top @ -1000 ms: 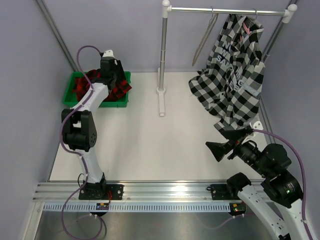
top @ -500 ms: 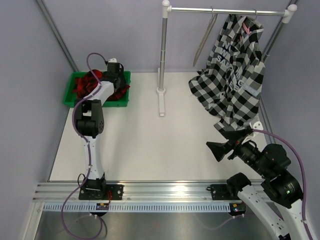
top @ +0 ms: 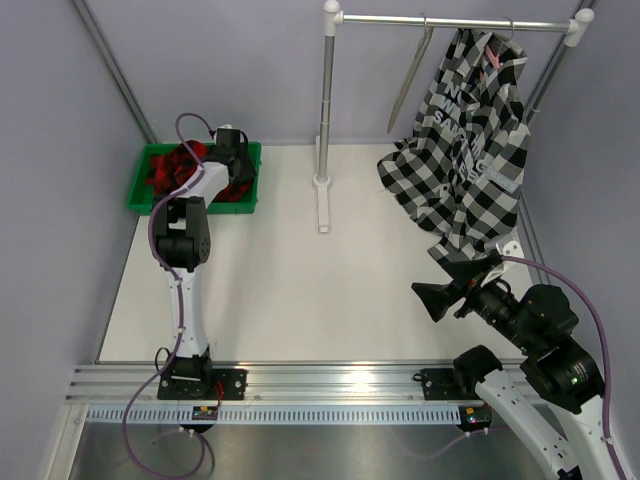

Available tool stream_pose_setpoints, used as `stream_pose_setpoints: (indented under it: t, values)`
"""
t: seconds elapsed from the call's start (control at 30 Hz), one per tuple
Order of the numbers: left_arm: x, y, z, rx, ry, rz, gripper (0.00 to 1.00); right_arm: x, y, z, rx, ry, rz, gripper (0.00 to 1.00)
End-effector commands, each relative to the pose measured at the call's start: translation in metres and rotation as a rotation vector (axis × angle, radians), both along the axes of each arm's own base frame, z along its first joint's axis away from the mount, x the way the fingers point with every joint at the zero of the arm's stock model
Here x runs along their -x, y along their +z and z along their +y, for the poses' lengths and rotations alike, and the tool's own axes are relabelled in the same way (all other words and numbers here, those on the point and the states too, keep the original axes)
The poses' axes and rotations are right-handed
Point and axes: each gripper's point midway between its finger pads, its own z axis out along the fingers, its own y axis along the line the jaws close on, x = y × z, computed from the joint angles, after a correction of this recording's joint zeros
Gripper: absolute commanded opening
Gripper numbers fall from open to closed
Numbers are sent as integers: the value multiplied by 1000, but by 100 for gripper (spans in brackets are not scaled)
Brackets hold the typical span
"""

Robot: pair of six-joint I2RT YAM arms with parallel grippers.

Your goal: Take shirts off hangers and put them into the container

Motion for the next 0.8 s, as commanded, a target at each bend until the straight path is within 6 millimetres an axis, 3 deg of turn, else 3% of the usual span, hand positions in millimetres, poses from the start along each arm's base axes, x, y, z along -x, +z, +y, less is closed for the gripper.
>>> stream_pose_setpoints:
  t: [0.0, 0.07, 0.23, 0.3, 0.37, 0.4, 0.5, 0.53, 0.6, 0.63, 0.7, 0.77]
  values:
    - [-12, 29, 5, -5, 23, -55, 61, 1, 10, -3, 6, -8, -23, 99]
    - [-13, 45, 4, -2, 10, -87, 64, 2, 13, -3, 3, -8, -28, 99]
    - [-8, 127, -2, 37, -13, -240, 70, 3, 19, -5, -3, -9, -46, 100]
    - [-1, 160, -5, 53, -25, -294, 71, 5, 22, -5, -10, -5, -51, 100]
    - [6, 177, -8, 71, -37, -317, 73, 8, 25, -6, -15, -5, -64, 99]
    - [13, 200, -10, 78, -44, -355, 73, 8, 27, -7, -17, -7, -68, 99]
    - [30, 222, -15, 97, -63, -381, 75, 12, 32, -10, -18, -15, -83, 99]
    - [43, 247, -20, 108, -81, -423, 77, 13, 35, -12, -19, -17, -92, 99]
    - [61, 259, -22, 109, -92, -433, 79, 13, 37, -17, -11, -39, -97, 100]
    - [81, 286, -21, 106, -97, -477, 80, 14, 42, -19, -15, -47, -105, 99]
    - [104, 303, -18, 102, -92, -509, 82, 15, 47, -23, -21, -64, -119, 99]
    - [144, 320, -6, 73, -61, -549, 86, 19, 53, -26, -32, -72, -139, 100]
